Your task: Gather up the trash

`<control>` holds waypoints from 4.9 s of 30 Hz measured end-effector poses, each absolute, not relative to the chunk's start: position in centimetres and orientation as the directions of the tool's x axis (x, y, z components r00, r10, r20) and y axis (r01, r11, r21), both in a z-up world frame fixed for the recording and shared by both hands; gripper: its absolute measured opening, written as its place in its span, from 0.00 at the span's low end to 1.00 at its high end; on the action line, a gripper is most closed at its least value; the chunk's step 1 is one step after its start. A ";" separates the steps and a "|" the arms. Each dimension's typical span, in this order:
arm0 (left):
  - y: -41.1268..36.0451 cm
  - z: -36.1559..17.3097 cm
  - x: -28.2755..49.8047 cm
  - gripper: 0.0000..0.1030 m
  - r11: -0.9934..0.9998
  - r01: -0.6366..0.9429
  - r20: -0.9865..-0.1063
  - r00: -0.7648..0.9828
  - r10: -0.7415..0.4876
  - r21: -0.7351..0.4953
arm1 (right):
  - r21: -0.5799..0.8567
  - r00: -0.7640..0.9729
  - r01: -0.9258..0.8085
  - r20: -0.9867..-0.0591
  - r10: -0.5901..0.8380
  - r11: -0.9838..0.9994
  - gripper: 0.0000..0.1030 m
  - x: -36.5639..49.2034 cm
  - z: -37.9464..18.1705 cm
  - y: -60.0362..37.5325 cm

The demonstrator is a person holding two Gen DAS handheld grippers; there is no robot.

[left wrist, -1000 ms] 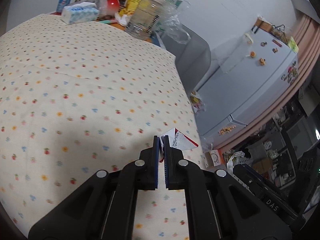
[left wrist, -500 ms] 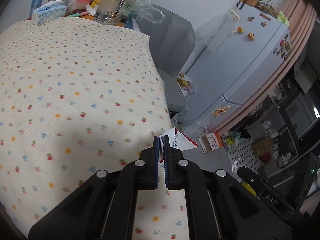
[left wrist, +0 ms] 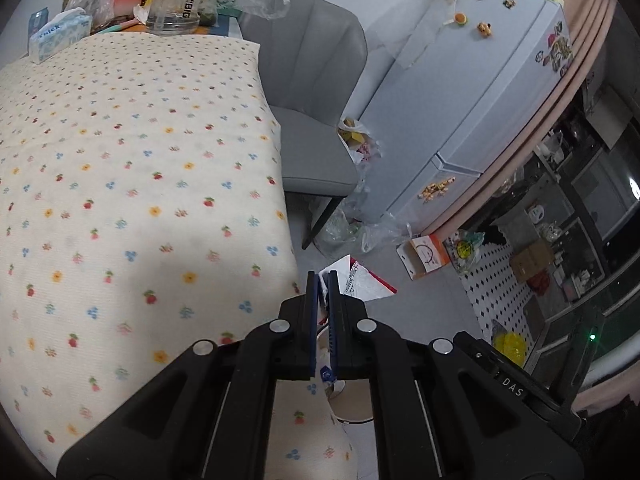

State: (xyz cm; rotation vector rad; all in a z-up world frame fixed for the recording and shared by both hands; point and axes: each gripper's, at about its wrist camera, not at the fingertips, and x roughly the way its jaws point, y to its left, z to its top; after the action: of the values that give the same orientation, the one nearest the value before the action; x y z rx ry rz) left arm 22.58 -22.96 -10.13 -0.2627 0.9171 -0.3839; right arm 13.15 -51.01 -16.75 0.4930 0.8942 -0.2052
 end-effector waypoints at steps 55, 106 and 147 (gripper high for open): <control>-29.7 -5.7 20.1 0.94 0.831 0.384 -0.616 0.557 -0.556 -0.402 | 0.392 0.725 0.436 -0.686 -0.058 0.810 0.82 5.6 -9.2 -56.4; -2.2 11.3 -3.2 0.95 0.976 0.130 -0.381 0.905 -0.188 -0.172 | 0.208 0.877 -0.031 -0.464 0.126 0.978 0.93 -5.3 10.9 -33.3; -3.1 10.1 -2.4 0.95 0.982 0.118 -0.395 0.903 -0.169 -0.149 | 0.232 0.857 -0.049 -0.489 0.160 0.971 0.93 -4.0 8.2 -34.2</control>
State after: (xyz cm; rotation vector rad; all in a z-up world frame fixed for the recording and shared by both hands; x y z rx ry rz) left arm -2.35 -3.06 10.07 -0.1230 0.4190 -0.1487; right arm -4.03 -34.16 8.16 0.2157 0.5302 0.1107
